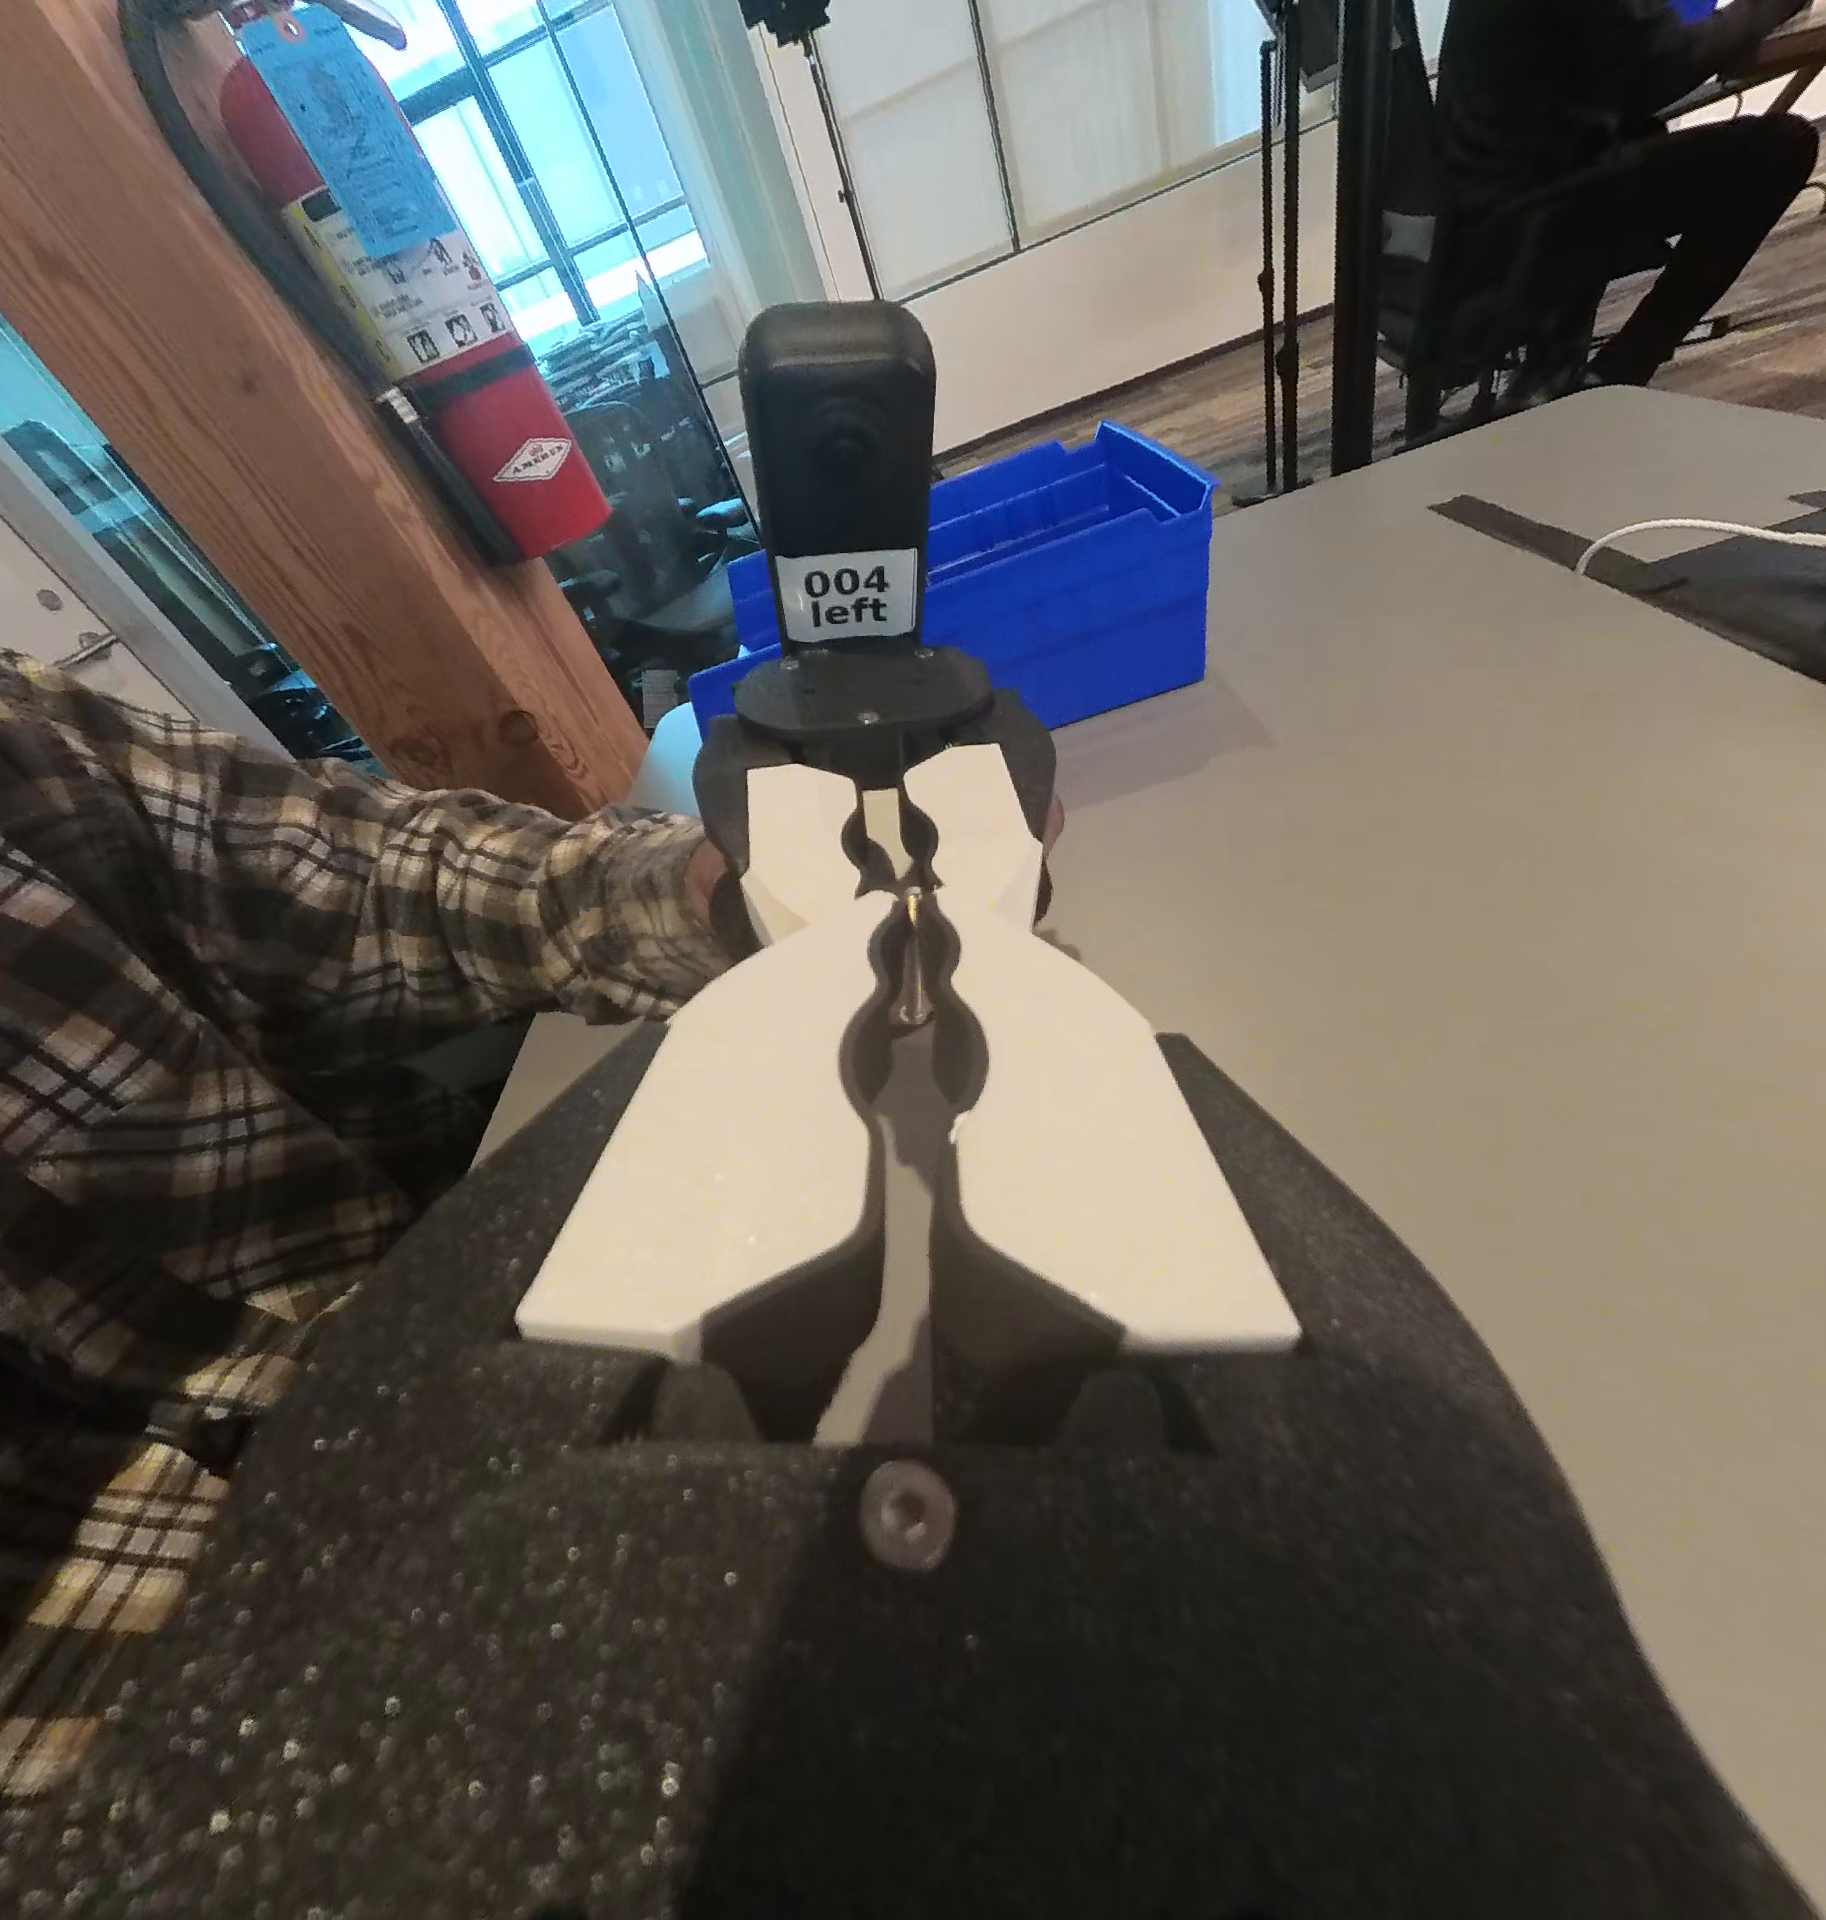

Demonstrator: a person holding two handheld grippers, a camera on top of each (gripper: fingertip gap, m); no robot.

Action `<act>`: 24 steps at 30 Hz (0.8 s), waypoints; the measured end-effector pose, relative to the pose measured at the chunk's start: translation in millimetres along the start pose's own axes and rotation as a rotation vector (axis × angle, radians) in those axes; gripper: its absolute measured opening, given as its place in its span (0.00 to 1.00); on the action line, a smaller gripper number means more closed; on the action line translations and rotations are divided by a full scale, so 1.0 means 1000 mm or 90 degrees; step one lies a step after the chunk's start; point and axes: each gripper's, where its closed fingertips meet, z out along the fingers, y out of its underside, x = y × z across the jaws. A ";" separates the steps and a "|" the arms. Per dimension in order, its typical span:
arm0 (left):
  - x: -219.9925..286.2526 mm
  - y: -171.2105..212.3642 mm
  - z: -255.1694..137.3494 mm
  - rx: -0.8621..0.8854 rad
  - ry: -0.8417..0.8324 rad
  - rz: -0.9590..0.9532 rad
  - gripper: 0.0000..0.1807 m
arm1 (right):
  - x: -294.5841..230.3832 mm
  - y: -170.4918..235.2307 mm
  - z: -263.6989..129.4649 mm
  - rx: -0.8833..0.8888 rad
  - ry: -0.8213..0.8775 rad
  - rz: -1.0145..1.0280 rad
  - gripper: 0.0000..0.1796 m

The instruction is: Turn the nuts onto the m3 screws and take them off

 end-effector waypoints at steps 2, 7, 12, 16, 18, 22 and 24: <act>0.000 0.000 0.000 -0.001 0.000 0.000 0.06 | 0.000 0.000 0.000 0.000 0.000 -0.001 0.01; -0.003 0.002 0.000 -0.008 -0.010 0.001 0.07 | 0.002 -0.001 -0.001 -0.003 0.000 0.002 0.01; -0.017 0.005 -0.007 -0.023 -0.049 0.011 0.08 | 0.016 0.003 -0.007 -0.012 0.018 0.027 0.01; -0.033 -0.001 -0.024 -0.010 -0.091 0.010 0.09 | 0.044 0.024 -0.011 -0.065 0.056 0.057 0.01; -0.039 -0.004 -0.030 0.001 -0.107 0.009 0.09 | 0.057 0.039 -0.012 -0.100 0.069 0.070 0.01; -0.042 -0.005 -0.035 0.006 -0.115 0.006 0.09 | 0.075 0.068 -0.010 -0.179 0.093 0.087 0.01; -0.042 -0.005 -0.034 0.002 -0.116 0.010 0.09 | 0.077 0.073 -0.008 -0.190 0.091 0.082 0.01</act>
